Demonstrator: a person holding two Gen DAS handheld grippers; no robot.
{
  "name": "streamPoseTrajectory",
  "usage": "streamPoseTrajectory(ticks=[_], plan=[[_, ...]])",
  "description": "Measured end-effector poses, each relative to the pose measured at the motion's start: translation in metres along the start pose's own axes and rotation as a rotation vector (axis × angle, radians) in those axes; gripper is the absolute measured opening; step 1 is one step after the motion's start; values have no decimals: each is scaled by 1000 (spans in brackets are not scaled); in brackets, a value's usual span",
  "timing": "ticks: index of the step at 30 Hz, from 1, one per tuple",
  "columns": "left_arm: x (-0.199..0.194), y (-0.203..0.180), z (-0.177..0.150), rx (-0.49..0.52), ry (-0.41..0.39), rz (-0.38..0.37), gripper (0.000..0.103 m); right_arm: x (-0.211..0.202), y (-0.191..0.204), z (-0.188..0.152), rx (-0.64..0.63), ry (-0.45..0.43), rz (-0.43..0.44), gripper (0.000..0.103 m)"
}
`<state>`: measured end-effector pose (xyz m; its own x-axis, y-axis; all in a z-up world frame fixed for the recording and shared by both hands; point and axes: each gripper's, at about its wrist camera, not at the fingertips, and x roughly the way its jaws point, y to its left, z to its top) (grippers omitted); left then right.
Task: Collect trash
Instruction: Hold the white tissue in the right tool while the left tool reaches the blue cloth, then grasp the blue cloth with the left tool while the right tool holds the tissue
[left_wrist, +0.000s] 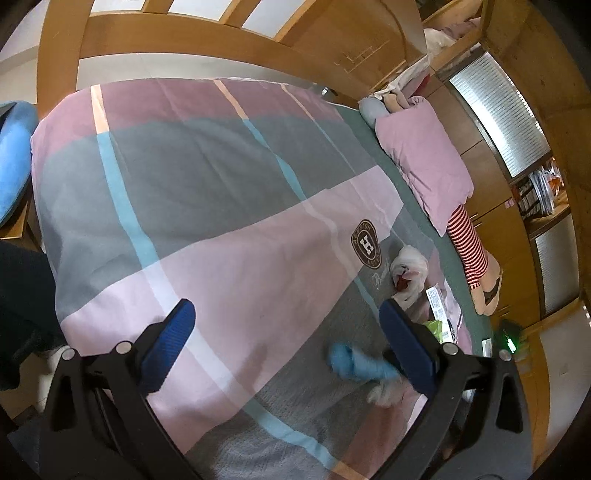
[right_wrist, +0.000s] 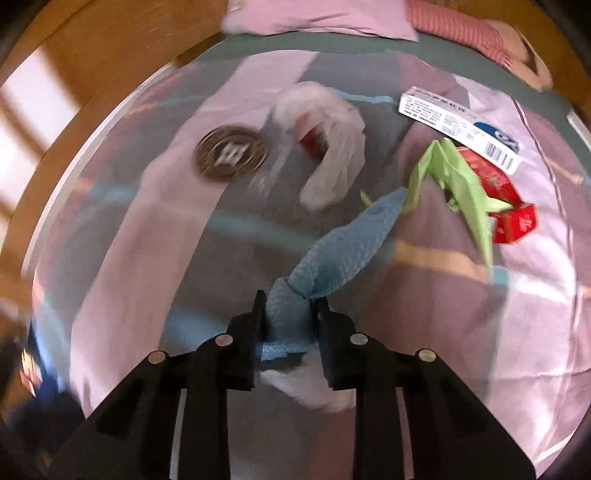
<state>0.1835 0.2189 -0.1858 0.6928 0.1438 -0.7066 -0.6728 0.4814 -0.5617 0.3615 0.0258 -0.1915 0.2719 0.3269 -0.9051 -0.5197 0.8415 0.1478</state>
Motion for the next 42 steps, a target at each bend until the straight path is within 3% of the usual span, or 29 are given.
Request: streamPoseTrajectory(ticks=[4,6,11,12,16,18,23,30,34,38,42], plan=[[4,-7,-4,42,17,26,99,-19,-8,-27,-73,30,-24,27],[7,-12,-7,74,24,40,99,-25,-13,-33,-71,-4,-36,33],[9,-16,-9,108,24,64,99,-43,-44,-46,121,-86,50,40],[10,-16,-10,110,29,68,99,-41,-48,-45,142,-87,41,45],[14,-19,-13,132,53,66,99,-35,-63,-51,231,-67,-32,47],[15,-21,-14,143,59,65,99,-28,-62,-57,222,-38,-92,47],[19,-23,-17,158,78,78,99,-16,-48,-69,149,-20,-140,47],[23,-33,-24,227,92,83,99,-15,-36,-71,105,-29,-140,30],[23,-33,-23,226,87,82,99,-14,-26,-70,71,-13,-126,28],[23,-32,-23,219,87,80,99,-21,-14,-76,49,-2,-37,24],[23,-34,-24,240,83,75,99,-37,-12,-83,78,-48,-31,24]])
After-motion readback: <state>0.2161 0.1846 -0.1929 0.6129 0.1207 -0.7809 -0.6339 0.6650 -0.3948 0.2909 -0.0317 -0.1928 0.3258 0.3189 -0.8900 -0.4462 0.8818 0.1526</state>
